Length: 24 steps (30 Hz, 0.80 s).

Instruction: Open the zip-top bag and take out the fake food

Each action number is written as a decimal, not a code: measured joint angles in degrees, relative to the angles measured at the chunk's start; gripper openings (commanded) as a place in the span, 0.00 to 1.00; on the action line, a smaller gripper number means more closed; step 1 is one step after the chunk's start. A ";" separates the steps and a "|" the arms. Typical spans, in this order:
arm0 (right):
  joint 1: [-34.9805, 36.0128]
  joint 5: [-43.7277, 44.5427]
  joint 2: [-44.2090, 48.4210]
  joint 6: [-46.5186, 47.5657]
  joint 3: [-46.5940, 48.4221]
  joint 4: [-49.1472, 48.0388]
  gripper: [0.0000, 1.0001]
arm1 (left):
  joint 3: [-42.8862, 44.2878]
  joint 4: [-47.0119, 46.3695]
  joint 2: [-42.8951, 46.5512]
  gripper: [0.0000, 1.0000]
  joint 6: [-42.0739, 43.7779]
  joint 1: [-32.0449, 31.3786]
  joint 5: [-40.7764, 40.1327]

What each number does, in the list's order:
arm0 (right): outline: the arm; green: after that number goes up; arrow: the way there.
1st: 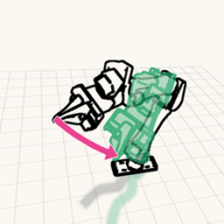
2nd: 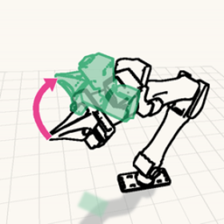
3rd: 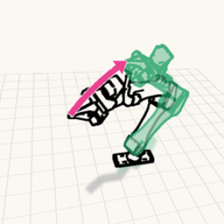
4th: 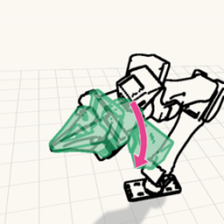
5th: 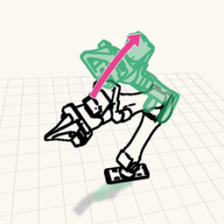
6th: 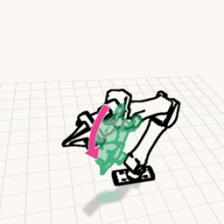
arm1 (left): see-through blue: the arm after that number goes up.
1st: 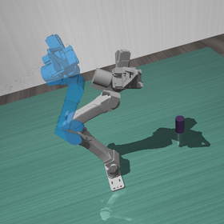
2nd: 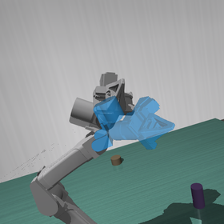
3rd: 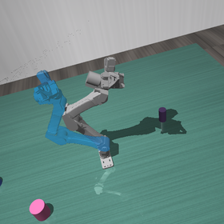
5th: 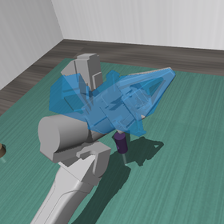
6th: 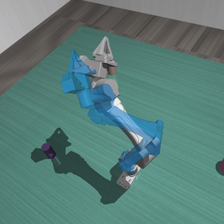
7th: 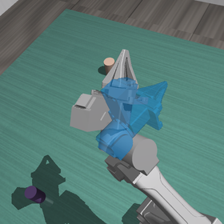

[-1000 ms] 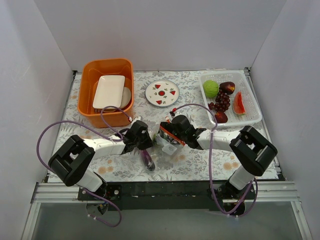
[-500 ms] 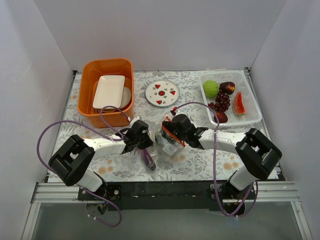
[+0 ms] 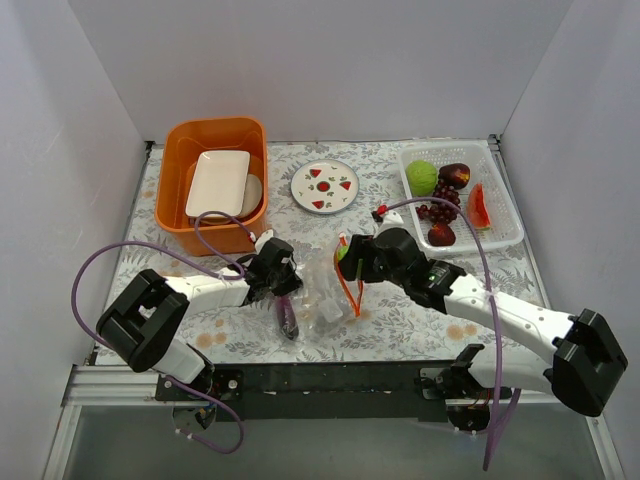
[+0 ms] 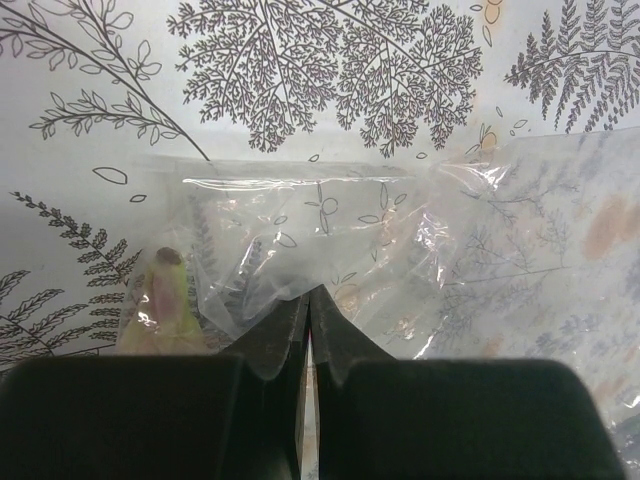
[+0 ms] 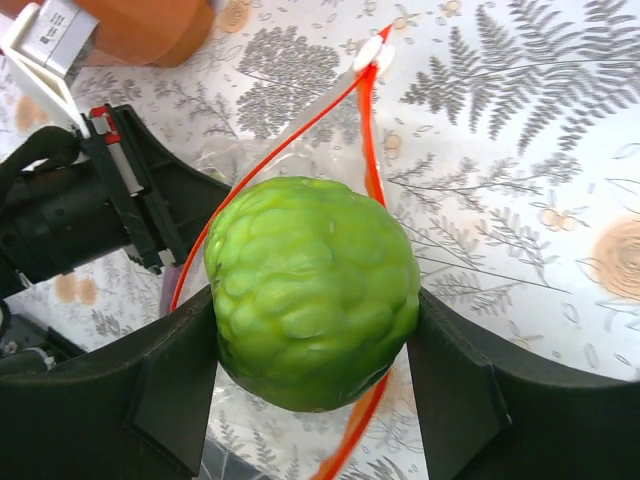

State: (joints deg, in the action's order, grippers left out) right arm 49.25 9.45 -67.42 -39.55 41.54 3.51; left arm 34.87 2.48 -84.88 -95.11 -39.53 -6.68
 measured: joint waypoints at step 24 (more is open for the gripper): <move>-45.94 -8.11 1.46 15.63 9.27 14.82 0.61 | 3.17 4.46 5.27 0.06 8.00 0.09 1.68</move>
State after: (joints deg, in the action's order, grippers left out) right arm 3.31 1.34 -65.95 -23.92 50.81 18.33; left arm 38.04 6.94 -79.61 -87.11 -39.44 -4.99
